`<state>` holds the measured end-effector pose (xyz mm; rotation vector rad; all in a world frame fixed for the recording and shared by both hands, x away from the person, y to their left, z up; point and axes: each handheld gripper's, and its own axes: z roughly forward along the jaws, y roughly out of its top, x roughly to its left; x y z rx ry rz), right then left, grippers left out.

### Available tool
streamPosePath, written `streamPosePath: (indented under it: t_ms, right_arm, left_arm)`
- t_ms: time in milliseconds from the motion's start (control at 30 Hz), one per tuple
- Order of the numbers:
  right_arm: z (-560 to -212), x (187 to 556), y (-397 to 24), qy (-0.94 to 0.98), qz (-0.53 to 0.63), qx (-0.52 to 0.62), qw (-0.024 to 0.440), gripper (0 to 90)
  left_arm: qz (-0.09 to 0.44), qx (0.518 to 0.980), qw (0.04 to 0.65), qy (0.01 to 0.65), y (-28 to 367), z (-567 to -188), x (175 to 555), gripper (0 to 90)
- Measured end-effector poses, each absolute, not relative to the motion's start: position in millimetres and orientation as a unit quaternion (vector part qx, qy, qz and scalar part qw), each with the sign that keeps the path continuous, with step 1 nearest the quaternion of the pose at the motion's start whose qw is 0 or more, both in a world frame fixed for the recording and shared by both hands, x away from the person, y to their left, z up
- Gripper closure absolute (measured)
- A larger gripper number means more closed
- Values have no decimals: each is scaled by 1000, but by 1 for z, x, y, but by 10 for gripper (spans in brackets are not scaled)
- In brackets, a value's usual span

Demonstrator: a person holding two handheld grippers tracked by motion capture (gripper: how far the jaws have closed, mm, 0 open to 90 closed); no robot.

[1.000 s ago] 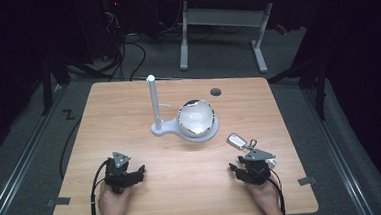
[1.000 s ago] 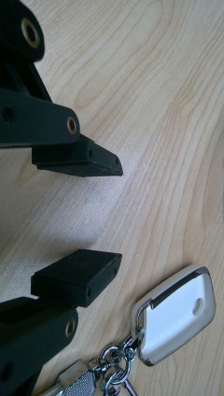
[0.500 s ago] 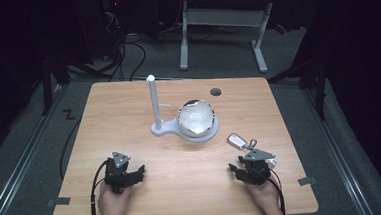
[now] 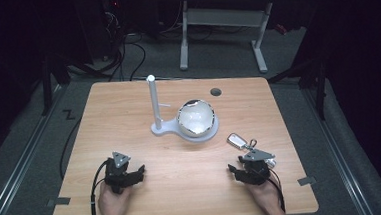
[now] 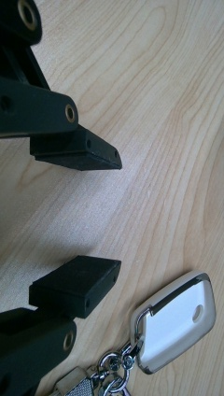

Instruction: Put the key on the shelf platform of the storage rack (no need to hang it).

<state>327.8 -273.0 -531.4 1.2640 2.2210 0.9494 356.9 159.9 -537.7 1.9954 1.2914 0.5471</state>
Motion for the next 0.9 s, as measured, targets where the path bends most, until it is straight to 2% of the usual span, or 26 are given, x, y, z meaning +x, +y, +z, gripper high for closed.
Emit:
streamPosePath:
  t_ms: [567,900]
  right_arm:
    - [-528,329,-273,792,341,467,195,491]
    - [-519,327,-286,773,356,486,196,514]
  left_arm:
    - [211,767,345,498,160,-538,357,222]
    - [211,768,344,497,160,-538,357,222]
